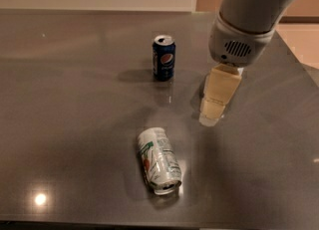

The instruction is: Pick 7up can

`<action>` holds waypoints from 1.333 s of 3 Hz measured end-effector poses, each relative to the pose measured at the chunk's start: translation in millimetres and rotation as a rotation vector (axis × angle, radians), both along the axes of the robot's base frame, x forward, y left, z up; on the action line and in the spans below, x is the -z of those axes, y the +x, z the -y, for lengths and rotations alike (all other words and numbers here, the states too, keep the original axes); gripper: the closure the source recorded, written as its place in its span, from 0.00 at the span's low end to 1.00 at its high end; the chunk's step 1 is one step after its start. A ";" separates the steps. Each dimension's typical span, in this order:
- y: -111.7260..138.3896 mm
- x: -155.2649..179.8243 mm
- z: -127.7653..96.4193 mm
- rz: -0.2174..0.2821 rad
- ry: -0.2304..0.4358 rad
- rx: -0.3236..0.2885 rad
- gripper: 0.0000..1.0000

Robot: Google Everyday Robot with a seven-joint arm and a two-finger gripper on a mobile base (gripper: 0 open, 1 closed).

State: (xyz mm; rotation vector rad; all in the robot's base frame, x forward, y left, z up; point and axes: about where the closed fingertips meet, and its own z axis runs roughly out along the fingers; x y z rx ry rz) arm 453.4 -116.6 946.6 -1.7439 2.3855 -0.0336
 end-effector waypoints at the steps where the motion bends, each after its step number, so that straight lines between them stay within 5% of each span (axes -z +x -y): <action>1: -0.3 10.1 -26.7 -0.018 -0.010 0.080 0.00; 3: -15.3 19.8 -67.3 -0.048 -0.044 0.270 0.00; 4: -29.7 32.8 -89.8 -0.108 -0.050 0.314 0.00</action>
Offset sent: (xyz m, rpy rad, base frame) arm -0.0189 0.0663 -0.0246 -0.0808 0.0541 -0.3533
